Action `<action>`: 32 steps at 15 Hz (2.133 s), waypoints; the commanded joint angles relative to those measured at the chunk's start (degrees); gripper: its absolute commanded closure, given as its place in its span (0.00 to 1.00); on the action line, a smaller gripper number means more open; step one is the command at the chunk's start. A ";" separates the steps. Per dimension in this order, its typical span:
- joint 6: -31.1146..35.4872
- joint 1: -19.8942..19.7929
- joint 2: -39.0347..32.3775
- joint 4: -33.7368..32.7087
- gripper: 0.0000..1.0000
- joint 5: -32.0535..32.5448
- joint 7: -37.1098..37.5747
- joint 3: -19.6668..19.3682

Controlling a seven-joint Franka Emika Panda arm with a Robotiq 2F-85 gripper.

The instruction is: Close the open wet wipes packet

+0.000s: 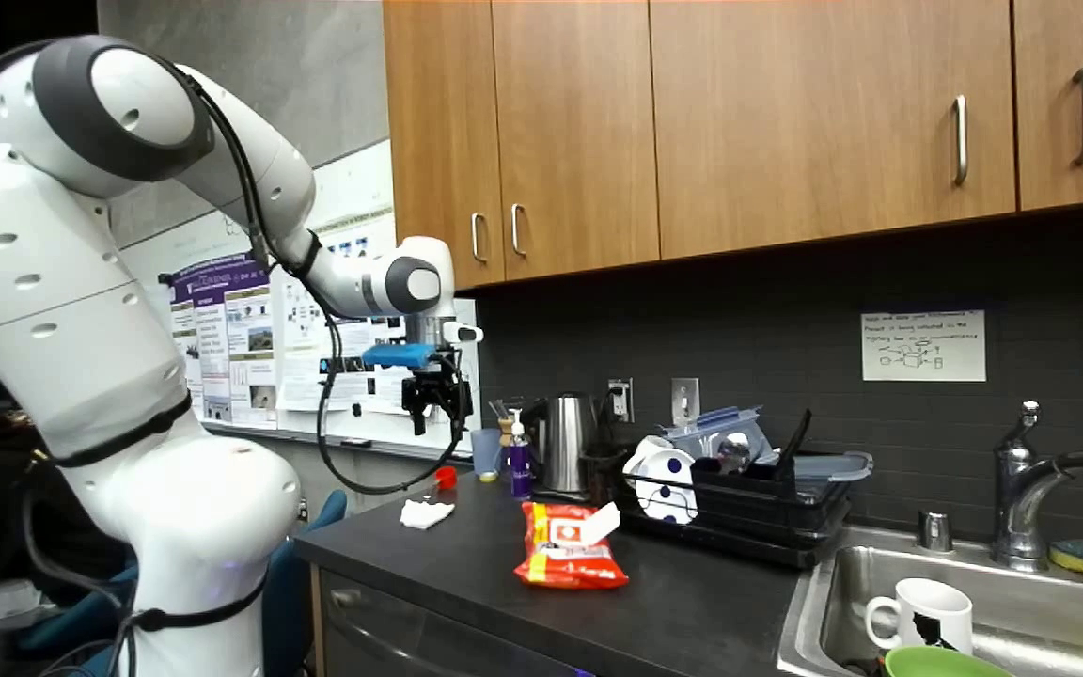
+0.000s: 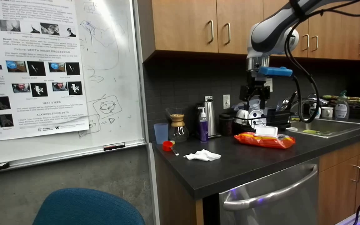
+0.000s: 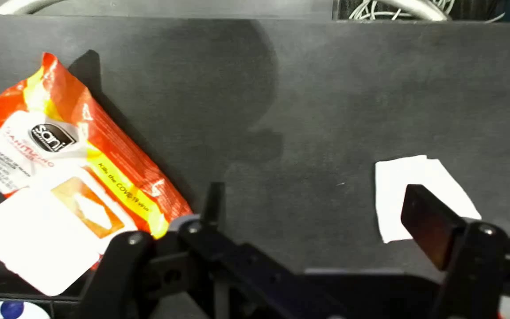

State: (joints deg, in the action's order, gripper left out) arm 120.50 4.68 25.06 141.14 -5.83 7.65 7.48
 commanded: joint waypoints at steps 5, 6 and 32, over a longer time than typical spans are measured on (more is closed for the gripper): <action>7.39 -5.23 -12.89 -7.75 0.00 3.24 0.39 -4.80; 8.09 -5.79 -14.30 -8.85 0.00 3.98 0.33 -5.38; 4.93 -10.87 -27.22 -20.32 0.00 9.45 4.95 -13.24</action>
State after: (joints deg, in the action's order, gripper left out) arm 127.80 -5.70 0.23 123.29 1.84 9.21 -5.08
